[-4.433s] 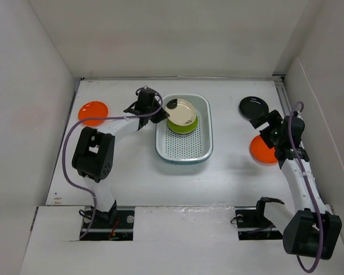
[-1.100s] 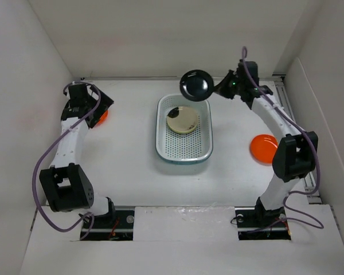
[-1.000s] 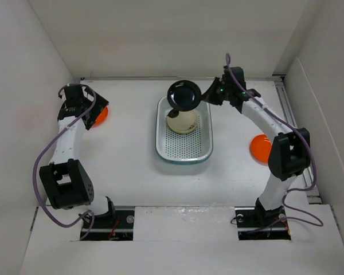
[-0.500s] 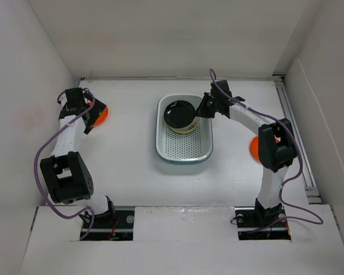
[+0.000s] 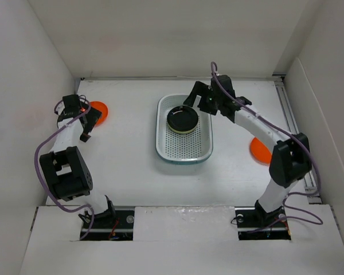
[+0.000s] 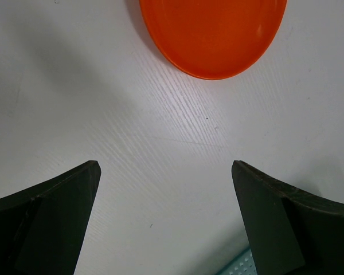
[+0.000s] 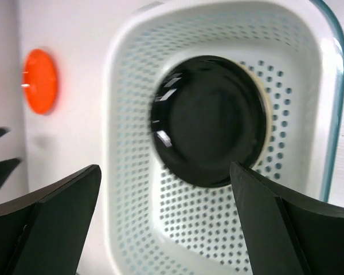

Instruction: Place the plates into the plastic bin on the countertop

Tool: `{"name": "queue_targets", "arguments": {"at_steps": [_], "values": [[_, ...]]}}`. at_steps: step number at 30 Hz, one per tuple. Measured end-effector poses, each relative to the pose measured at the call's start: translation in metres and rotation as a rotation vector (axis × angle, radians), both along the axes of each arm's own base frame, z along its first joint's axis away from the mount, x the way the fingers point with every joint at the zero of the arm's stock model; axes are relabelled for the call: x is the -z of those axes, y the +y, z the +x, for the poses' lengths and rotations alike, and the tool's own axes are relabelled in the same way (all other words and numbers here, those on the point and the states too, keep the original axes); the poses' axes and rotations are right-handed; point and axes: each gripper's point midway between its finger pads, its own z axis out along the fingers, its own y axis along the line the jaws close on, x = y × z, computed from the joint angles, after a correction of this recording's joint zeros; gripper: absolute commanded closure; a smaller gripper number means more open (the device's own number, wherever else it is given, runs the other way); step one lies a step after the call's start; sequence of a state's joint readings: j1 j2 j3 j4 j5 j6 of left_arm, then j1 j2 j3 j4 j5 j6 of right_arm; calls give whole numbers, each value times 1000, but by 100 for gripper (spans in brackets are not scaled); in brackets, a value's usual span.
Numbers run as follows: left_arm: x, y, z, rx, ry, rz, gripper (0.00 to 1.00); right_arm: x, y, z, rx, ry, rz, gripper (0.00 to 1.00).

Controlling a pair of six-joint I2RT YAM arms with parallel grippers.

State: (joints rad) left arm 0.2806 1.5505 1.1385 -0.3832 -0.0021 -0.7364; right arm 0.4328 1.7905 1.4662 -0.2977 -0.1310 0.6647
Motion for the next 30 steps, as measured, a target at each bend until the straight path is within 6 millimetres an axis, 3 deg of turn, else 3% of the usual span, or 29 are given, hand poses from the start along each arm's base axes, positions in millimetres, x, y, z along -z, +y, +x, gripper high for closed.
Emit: {"name": "queue_targets", "arguments": {"at_steps": [4,7,11,15,19,22,25,30], "values": [[15,1,4,-31,4,-21,0,-58,5,-29,-39,-123,52,0],[27,1,3,-69,2,-45,0,-81,5,-52,-77,-179,100,0],[29,4,9,-129,-28,-60,0,-75,1,-85,-110,-177,114,0],[35,12,21,-203,-60,-68,0,-69,13,-122,-183,-167,123,0],[57,17,28,-258,-26,-83,3,-90,16,-160,-248,-218,171,1],[74,22,37,-287,3,-93,6,-107,9,-172,-254,-265,202,1],[67,27,51,-307,-35,-91,14,-119,4,-180,-256,-301,222,1],[73,34,63,-336,-38,-83,21,-123,-5,-184,-262,-311,242,2]]}}
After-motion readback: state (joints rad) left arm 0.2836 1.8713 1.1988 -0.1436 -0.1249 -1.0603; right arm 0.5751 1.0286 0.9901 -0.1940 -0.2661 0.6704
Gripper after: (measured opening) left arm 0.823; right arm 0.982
